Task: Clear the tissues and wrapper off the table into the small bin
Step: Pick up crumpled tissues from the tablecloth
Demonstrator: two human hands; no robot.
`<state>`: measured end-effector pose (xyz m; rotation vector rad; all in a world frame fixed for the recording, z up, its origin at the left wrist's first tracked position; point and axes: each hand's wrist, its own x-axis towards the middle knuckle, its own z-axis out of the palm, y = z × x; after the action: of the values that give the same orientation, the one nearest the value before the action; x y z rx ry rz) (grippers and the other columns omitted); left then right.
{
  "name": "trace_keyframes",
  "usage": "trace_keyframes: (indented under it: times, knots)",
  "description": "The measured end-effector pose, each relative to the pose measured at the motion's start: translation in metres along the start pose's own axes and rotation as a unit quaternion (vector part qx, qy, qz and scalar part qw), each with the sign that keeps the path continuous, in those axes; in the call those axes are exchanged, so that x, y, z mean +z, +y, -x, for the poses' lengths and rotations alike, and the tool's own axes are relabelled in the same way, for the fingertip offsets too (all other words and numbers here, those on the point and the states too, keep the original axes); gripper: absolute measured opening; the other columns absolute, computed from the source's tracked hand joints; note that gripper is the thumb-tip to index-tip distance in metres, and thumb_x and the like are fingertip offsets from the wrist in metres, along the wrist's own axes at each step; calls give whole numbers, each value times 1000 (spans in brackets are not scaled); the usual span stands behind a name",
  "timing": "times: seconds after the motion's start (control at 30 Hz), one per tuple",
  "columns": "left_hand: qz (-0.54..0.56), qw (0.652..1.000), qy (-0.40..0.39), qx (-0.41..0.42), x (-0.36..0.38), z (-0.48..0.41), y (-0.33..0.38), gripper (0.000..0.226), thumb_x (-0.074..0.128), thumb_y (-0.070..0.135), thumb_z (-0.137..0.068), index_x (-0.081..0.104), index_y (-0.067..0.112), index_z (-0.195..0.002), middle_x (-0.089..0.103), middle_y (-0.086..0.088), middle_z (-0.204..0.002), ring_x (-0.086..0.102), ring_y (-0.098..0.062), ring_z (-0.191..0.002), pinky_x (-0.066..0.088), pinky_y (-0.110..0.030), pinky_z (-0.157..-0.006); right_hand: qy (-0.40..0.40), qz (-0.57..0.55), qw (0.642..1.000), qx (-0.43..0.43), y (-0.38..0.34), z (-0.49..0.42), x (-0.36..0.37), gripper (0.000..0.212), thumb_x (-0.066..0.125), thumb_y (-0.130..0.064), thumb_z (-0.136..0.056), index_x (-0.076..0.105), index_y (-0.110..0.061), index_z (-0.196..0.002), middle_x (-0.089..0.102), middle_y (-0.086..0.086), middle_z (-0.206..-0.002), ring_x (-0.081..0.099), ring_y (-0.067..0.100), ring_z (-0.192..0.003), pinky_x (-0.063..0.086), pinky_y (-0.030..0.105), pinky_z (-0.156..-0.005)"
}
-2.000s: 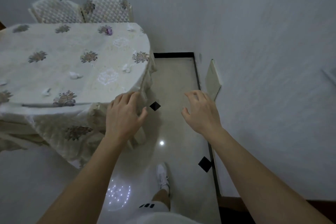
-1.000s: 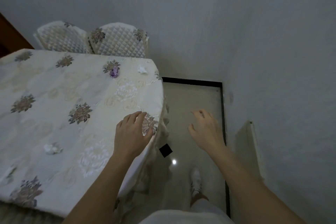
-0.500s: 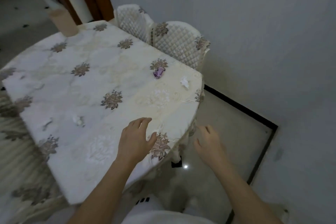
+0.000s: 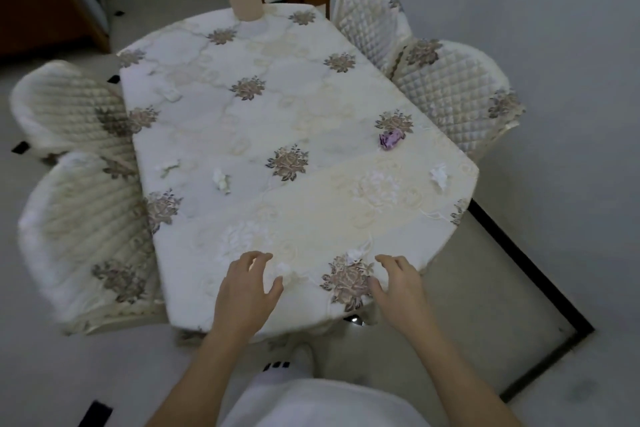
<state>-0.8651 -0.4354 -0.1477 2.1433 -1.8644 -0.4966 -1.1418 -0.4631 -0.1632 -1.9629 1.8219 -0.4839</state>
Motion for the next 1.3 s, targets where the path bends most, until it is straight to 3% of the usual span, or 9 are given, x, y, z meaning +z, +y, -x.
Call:
trace_keyframes:
  times: [0.13, 0.23, 0.4, 0.57, 0.8, 1.03, 1.17, 1.3]
  knots:
    - [35, 997, -36, -56, 17, 2, -17, 56, 64, 36, -89, 49, 20, -140, 44, -6, -139, 50, -25, -119, 51, -38, -85, -13, -5, 1000, 16, -5, -14, 19, 39, 62, -28, -80, 66, -8, -113, 63, 11, -102, 60, 34, -93, 54, 46, -77]
    - [46, 996, -56, -60, 26, -2, -24, 61, 61, 41, -91, 42, 23, -145, 42, -3, -138, 48, -21, -119, 53, -35, -82, -28, 18, 999, 31, -11, -23, 32, 40, 65, -30, -82, 64, -9, -116, 62, 12, -104, 59, 34, -94, 53, 47, -76]
    - [7, 998, -51, -20, 39, -14, -41, 56, 68, 41, -85, 53, 24, -136, 50, -3, -127, 52, -21, -102, 52, -32, -70, -66, 58, 995, 56, -18, -36, 42, 50, 65, -36, -87, 54, -15, -131, 58, 10, -114, 57, 31, -102, 51, 42, -77]
    - [5, 997, -59, 41, 50, -30, -46, 53, 75, 42, -80, 61, 25, -127, 58, 3, -115, 57, -21, -96, 49, -26, -60, -89, 75, 989, 97, -20, -51, 48, 52, 62, -38, -89, 48, -22, -136, 51, 8, -122, 56, 29, -105, 52, 42, -75]
    - [27, 992, -117, 39, 56, -42, -43, 55, 68, 47, -85, 53, 31, -135, 52, 5, -111, 53, -17, -96, 43, -26, -59, -87, 108, 982, 131, -22, -64, 57, 44, 67, -37, -86, 59, -26, -128, 57, 6, -117, 52, 27, -109, 49, 39, -76]
    - [28, 992, -102, 73, 61, -49, -39, 38, 75, 39, -80, 64, 26, -114, 56, 5, -98, 56, -17, -83, 37, -23, -50, -67, 121, 980, 140, -26, -64, 63, 23, 64, -34, -90, 69, -26, -111, 63, 2, -103, 53, 25, -100, 47, 38, -70]
    - [28, 992, -99, 76, 59, -49, -39, 23, 75, 33, -82, 64, 25, -100, 54, 7, -89, 55, -16, -73, 35, -24, -45, -49, 122, 984, 123, -27, -59, 68, 17, 65, -32, -91, 72, -18, -97, 65, 4, -90, 56, 27, -91, 46, 37, -62]
    - [50, 993, -89, 52, 55, -48, -38, 18, 66, 34, -90, 63, 23, -104, 53, 5, -91, 49, -13, -68, 33, -24, -45, -60, 100, 986, 118, -25, -55, 71, 17, 61, -27, -94, 65, -12, -100, 64, 7, -94, 56, 29, -90, 47, 40, -65]
